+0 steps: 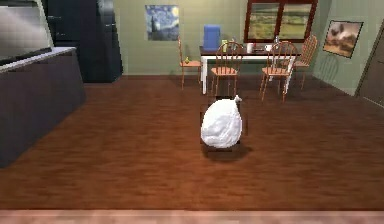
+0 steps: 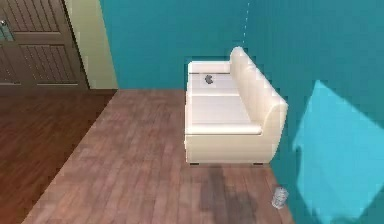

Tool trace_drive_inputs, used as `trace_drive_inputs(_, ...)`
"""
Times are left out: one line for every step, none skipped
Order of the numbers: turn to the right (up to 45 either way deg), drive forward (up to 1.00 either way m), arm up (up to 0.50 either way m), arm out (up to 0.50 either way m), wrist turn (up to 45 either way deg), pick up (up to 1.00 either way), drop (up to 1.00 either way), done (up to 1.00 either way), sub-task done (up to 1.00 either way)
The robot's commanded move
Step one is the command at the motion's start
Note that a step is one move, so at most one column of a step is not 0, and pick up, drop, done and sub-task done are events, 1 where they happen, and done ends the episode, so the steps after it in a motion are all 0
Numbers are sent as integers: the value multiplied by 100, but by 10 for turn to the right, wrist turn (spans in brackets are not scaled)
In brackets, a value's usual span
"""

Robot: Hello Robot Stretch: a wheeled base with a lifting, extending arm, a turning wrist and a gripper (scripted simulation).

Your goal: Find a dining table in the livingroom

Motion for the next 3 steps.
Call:
trace_drive_inputs(-450,0,0,0,0,0,0,0,0)
trace_drive_inputs(-450,0,0,0,0,0,0,0,0)
trace_drive_inputs(0,100,0,0,0,0,0,0,0)
